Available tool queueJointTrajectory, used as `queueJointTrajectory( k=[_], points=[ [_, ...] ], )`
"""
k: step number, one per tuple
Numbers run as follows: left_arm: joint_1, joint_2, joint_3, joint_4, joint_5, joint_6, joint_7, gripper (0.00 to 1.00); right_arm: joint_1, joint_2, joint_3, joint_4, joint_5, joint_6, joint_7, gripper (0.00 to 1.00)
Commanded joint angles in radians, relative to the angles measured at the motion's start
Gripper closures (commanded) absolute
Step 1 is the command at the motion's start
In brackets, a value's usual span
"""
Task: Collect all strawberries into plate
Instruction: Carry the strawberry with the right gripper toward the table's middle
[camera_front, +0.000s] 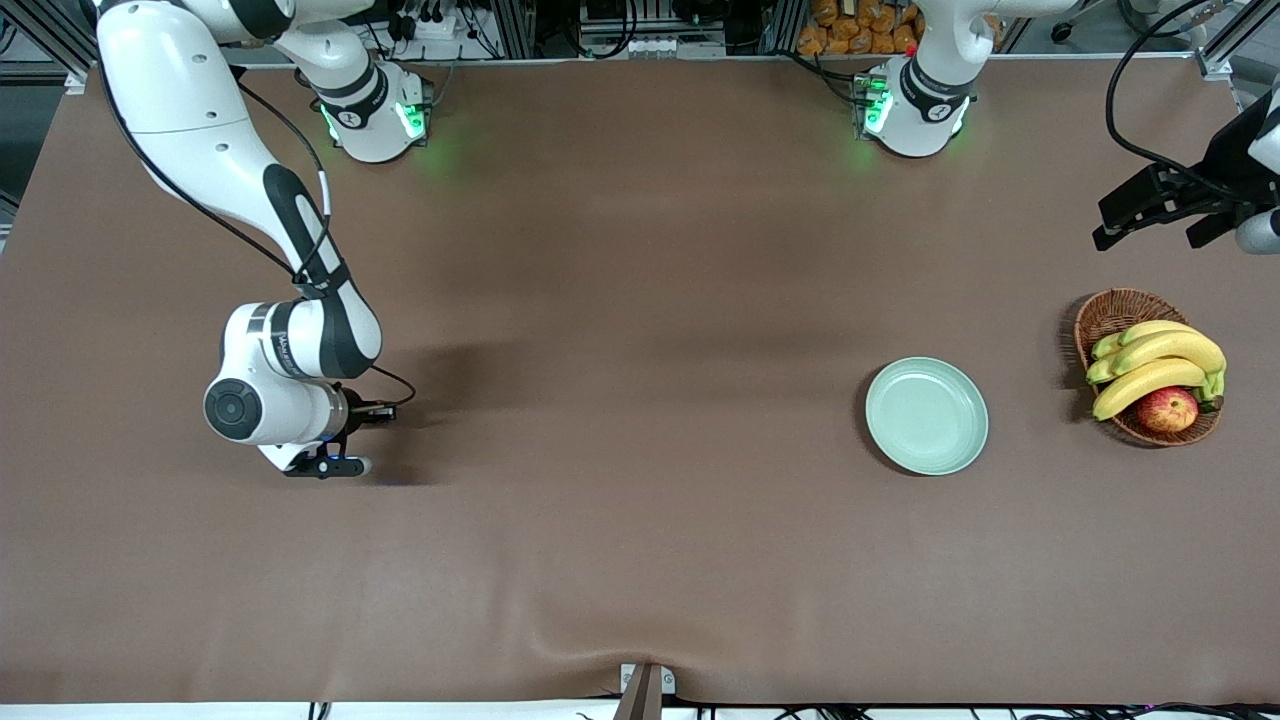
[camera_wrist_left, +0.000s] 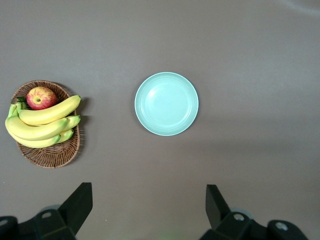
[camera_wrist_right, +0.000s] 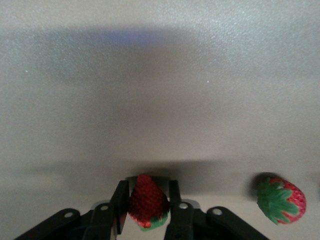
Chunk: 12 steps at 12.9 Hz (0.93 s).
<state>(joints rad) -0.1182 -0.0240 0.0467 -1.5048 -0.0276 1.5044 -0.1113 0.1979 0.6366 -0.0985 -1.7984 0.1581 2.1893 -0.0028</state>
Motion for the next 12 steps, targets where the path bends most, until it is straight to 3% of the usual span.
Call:
queueJointTrajectory(
  k=[1, 3, 7, 8, 10, 12],
  points=[
    [0.006, -0.007, 0.001, -0.005, 0.0, 0.017, 0.002, 0.0, 0.008, 0.002, -0.006, -0.003, 0.011, 0.012, -0.011, 0.78],
    [0.029, -0.013, 0.007, -0.003, -0.023, 0.02, 0.005, 0.0, 0.009, -0.017, -0.006, 0.02, 0.014, 0.014, -0.008, 0.86],
    [0.038, -0.004, 0.004, -0.008, -0.041, 0.033, -0.004, 0.0, 0.081, -0.052, 0.011, 0.123, 0.024, 0.001, 0.02, 0.86],
    [0.04, -0.005, 0.004, -0.008, -0.041, 0.03, -0.004, 0.0, 0.124, -0.049, 0.011, 0.126, 0.058, 0.01, 0.062, 0.87],
    [0.04, -0.001, 0.004, -0.006, -0.041, 0.031, -0.002, 0.0, 0.227, -0.031, 0.011, 0.164, 0.209, 0.026, 0.166, 0.87],
    [0.038, 0.001, 0.002, -0.014, -0.041, 0.031, -0.002, 0.0, 0.322, 0.006, 0.01, 0.175, 0.363, 0.168, 0.245, 0.87]
  ],
)
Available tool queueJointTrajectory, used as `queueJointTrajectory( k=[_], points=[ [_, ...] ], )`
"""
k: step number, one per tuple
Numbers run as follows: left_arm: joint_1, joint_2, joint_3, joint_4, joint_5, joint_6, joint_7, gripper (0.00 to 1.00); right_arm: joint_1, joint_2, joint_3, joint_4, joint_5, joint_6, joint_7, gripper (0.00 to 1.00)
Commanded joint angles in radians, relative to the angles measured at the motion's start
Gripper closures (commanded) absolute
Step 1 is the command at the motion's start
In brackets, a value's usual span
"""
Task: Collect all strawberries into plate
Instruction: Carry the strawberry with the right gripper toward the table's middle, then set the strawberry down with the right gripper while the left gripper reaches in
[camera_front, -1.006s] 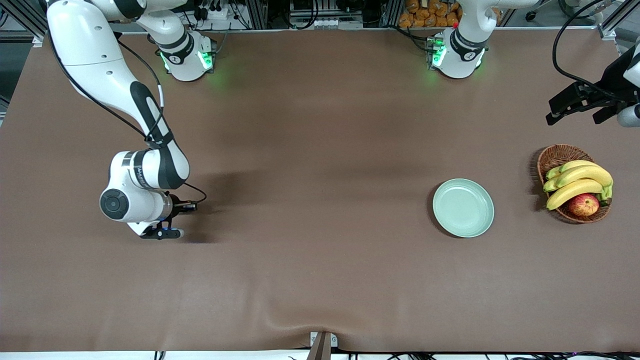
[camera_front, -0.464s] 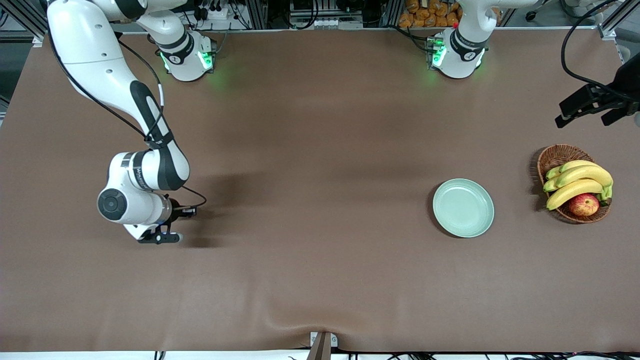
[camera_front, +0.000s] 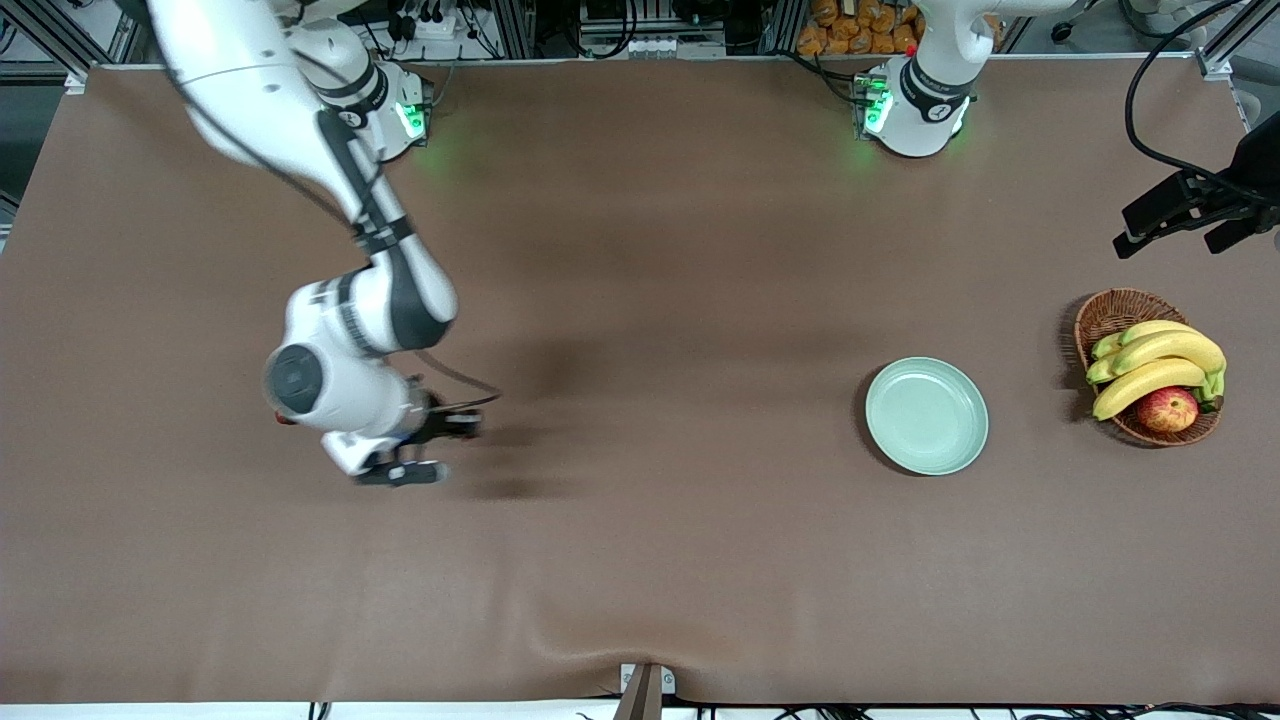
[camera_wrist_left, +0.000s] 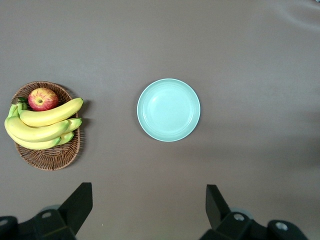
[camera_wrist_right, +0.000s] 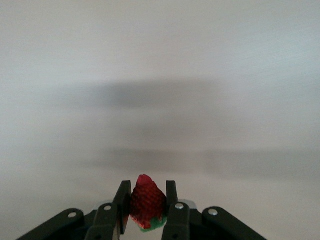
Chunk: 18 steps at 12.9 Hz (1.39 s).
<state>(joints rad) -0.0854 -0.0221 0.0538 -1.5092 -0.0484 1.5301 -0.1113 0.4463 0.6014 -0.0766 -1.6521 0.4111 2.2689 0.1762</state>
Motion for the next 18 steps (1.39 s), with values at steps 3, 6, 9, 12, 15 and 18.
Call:
queueJointTrajectory(
  k=[3, 6, 9, 12, 15, 18],
  points=[
    [0.0, 0.001, -0.005, -0.011, -0.021, 0.007, -0.001, 0.0, 0.204, 0.107, -0.012, 0.043, 0.323, 0.295, 0.133, 0.87],
    [-0.005, -0.004, -0.011, -0.049, -0.021, 0.005, -0.001, 0.0, 0.311, 0.184, -0.015, 0.136, 0.46, 0.391, 0.198, 0.87],
    [-0.007, 0.001, -0.02, -0.049, -0.022, 0.019, 0.002, 0.0, 0.391, 0.27, -0.015, 0.228, 0.468, 0.486, 0.333, 0.85],
    [-0.008, 0.021, -0.058, -0.069, -0.022, 0.034, -0.027, 0.0, 0.429, 0.325, -0.015, 0.261, 0.469, 0.562, 0.384, 0.71],
    [-0.01, 0.039, -0.103, -0.089, -0.014, 0.051, -0.071, 0.0, 0.439, 0.334, -0.017, 0.258, 0.468, 0.567, 0.399, 0.41],
    [-0.01, 0.089, -0.123, -0.091, -0.016, 0.071, -0.074, 0.0, 0.425, 0.318, -0.017, 0.255, 0.465, 0.564, 0.394, 0.0]
  ],
)
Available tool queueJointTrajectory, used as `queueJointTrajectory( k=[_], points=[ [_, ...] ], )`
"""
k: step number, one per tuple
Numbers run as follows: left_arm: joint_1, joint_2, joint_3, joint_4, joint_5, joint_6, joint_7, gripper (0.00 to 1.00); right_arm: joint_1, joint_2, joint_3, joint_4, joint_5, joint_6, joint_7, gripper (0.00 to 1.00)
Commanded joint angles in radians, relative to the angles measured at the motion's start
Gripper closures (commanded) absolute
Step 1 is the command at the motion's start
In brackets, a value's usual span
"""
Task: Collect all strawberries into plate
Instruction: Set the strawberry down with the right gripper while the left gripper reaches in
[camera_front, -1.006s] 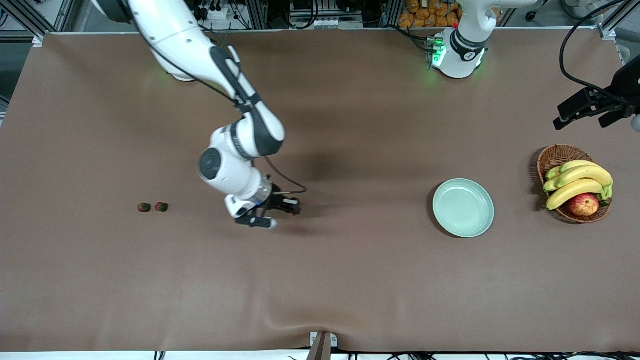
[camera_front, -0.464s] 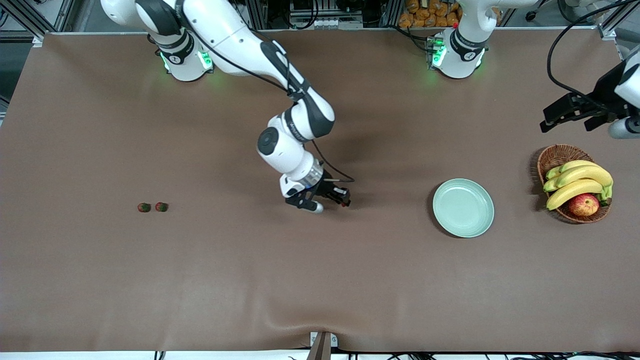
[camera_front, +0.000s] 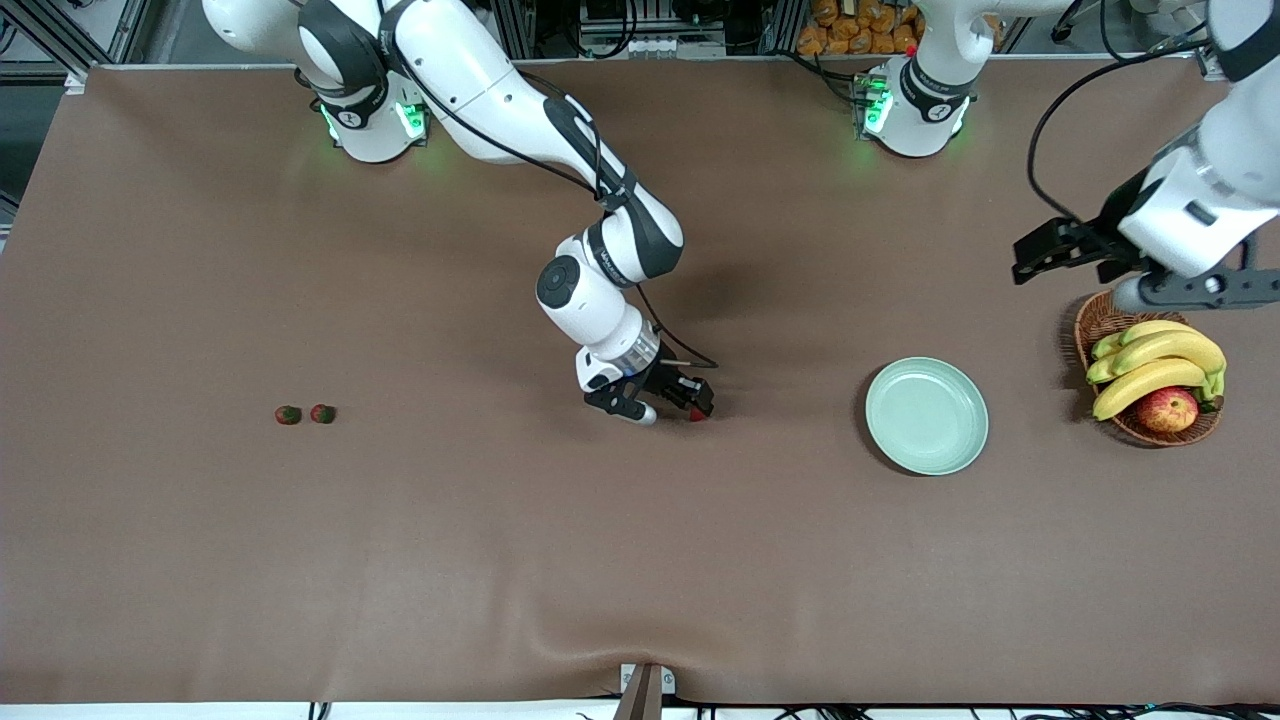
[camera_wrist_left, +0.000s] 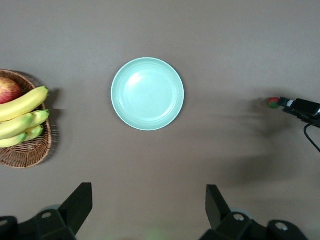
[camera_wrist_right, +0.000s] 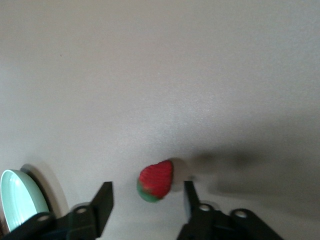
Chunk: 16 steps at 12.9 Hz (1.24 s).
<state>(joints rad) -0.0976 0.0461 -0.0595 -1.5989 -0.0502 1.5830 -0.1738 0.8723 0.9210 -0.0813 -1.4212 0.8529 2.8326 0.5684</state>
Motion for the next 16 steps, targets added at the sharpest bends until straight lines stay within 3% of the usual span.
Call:
queueJointTrajectory(
  k=[1, 3, 5, 7, 11, 12, 16],
  points=[
    [0.003, 0.031, -0.02, -0.004, -0.016, 0.041, -0.013, 0.0, -0.024, -0.019, -0.012, 0.018, 0.02, -0.007, 0.002, 0.0],
    [0.001, 0.058, -0.037, -0.003, -0.019, 0.084, -0.013, 0.0, -0.079, -0.046, -0.012, -0.007, 0.015, -0.044, 0.001, 0.0],
    [-0.002, 0.115, -0.084, -0.001, -0.022, 0.159, -0.038, 0.0, -0.171, -0.123, -0.014, -0.054, -0.021, -0.193, -0.008, 0.0],
    [-0.023, 0.175, -0.129, -0.001, -0.008, 0.248, -0.181, 0.0, -0.277, -0.203, -0.014, -0.074, -0.182, -0.399, -0.007, 0.0],
    [-0.166, 0.317, -0.132, 0.0, 0.067, 0.412, -0.489, 0.0, -0.461, -0.329, -0.006, -0.09, -0.556, -0.744, -0.034, 0.0],
    [-0.192, 0.352, -0.134, 0.0, 0.073, 0.457, -0.618, 0.0, -0.499, -0.358, -0.006, -0.111, -0.596, -0.78, -0.079, 0.0],
    [-0.306, 0.501, -0.129, 0.011, 0.104, 0.636, -1.036, 0.0, -0.682, -0.432, 0.002, -0.231, -0.611, -0.789, -0.292, 0.0]
  ],
)
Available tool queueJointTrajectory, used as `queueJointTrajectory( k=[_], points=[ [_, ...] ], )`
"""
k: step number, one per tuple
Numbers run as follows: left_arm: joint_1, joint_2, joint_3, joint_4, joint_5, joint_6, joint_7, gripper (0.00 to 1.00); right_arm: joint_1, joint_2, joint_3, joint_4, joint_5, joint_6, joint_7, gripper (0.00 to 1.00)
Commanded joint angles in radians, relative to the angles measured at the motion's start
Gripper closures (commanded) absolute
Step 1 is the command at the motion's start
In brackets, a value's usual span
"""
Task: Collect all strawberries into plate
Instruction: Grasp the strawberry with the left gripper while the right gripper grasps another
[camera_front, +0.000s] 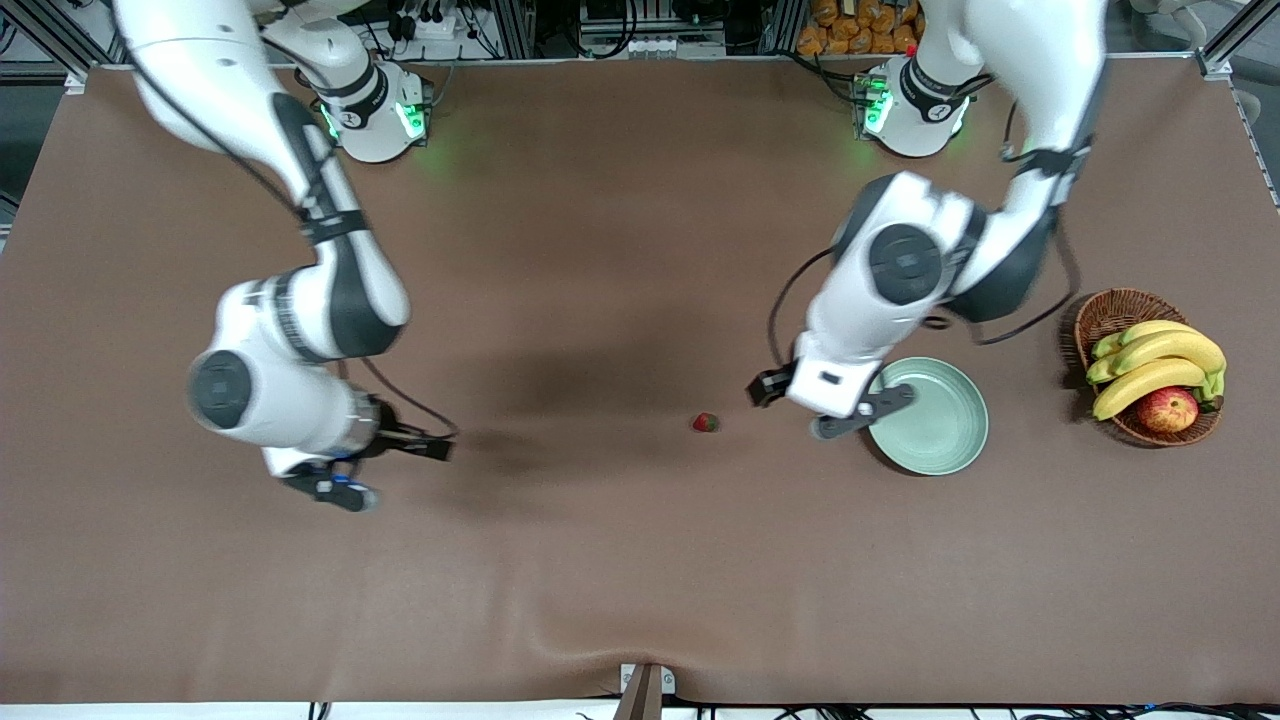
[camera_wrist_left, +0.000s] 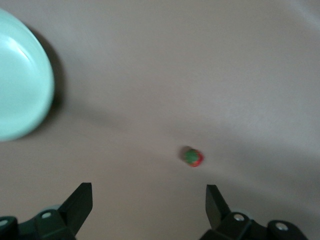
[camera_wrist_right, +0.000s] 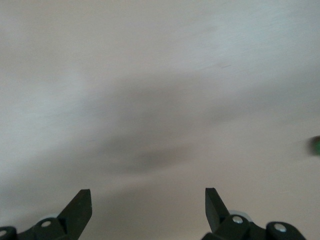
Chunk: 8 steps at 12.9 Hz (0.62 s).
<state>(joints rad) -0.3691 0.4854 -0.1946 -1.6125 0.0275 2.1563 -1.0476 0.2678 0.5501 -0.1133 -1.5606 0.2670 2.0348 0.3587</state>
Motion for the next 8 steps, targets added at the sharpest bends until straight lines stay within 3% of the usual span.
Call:
queueJointTrajectory(
  k=[1, 4, 6, 8],
  points=[
    [-0.047, 0.091, 0.006, 0.032, 0.038, 0.103, -0.23, 0.0, -0.114, -0.062, 0.033, -0.098, -0.026, 0.008, -0.119, 0.0],
    [-0.109, 0.203, 0.015, 0.092, 0.106, 0.149, -0.362, 0.0, -0.2, -0.061, 0.04, -0.127, -0.066, 0.004, -0.234, 0.0],
    [-0.12, 0.257, 0.015, 0.129, 0.159, 0.155, -0.423, 0.06, -0.232, -0.056, 0.04, -0.136, -0.15, 0.002, -0.264, 0.0],
    [-0.12, 0.301, 0.015, 0.135, 0.164, 0.201, -0.423, 0.15, -0.24, -0.044, 0.04, -0.147, -0.176, 0.008, -0.264, 0.0]
  ],
)
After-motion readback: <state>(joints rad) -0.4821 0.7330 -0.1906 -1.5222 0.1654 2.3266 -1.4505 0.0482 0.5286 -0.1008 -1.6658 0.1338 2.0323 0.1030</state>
